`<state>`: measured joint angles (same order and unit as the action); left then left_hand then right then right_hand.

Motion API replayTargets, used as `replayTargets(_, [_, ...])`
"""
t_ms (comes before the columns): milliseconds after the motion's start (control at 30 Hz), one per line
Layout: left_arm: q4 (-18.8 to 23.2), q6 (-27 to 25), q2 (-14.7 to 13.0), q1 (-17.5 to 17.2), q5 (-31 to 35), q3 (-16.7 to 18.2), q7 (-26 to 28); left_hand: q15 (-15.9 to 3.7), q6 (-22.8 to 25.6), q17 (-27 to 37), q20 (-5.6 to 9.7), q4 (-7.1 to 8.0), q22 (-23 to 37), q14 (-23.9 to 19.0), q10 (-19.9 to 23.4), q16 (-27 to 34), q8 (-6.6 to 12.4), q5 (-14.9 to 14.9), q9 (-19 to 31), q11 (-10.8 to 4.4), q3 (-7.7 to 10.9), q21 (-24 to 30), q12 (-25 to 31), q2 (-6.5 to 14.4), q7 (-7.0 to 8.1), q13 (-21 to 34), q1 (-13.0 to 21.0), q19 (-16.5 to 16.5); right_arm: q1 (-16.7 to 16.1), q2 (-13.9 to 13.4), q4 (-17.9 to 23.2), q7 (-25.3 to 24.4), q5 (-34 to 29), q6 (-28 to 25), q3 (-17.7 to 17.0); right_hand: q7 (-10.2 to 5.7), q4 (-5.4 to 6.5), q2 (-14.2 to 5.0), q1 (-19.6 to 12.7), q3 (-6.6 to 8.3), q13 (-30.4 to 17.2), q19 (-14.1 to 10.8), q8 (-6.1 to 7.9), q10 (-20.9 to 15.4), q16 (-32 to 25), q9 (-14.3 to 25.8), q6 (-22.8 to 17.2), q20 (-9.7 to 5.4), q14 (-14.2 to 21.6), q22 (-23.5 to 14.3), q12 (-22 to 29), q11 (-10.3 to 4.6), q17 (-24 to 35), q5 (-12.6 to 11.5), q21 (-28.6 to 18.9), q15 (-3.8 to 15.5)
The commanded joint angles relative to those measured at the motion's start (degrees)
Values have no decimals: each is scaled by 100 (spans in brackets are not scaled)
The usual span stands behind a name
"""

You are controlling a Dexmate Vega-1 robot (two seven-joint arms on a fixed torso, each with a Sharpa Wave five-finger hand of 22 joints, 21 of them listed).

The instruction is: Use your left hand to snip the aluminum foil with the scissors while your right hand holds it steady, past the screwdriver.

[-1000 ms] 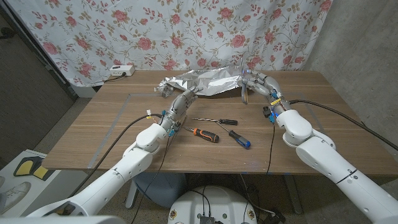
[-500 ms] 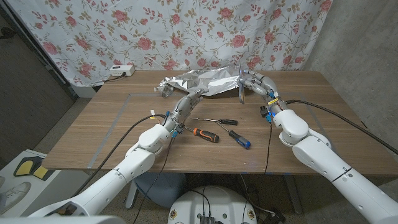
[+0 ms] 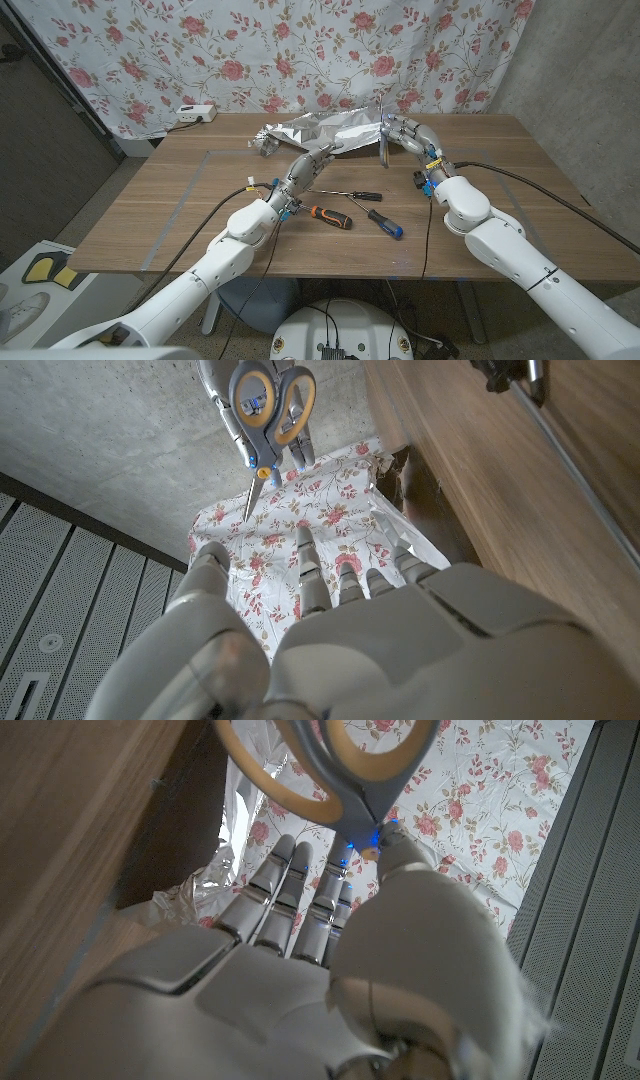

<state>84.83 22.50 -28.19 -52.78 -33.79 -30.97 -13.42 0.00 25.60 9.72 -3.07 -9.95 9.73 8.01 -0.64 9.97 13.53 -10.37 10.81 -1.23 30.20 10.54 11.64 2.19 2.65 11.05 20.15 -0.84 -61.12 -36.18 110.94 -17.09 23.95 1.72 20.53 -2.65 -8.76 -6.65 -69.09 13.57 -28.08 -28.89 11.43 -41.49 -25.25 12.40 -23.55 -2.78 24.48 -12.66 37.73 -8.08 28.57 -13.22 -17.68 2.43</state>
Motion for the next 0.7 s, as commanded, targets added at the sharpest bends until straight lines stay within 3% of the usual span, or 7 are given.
replayTargets(33, [-56,10,85,35,-62,-80,-145,-16,64,19,29,-9,19,27,-38,18,6,23,30,29,5,18,17,-51,-18,22,36,-25,59,99,-36,-55,0,99,66,-18,13,-191,-257,-5,-8,44,34,-380,-30,7,-23,21,1,-35,42,-385,30,-19,-23,1075])
replayTargets(700, [-61,7,146,55,-2,-161,-164,-4,35,21,44,9,19,51,-45,21,-44,29,34,5,-23,19,31,-117,-64,24,98,-44,112,269,-161,69,228,280,143,-27,20,-188,-282,-55,14,85,44,-406,-34,10,-74,39,1,-47,62,-388,72,-22,-60,1070])
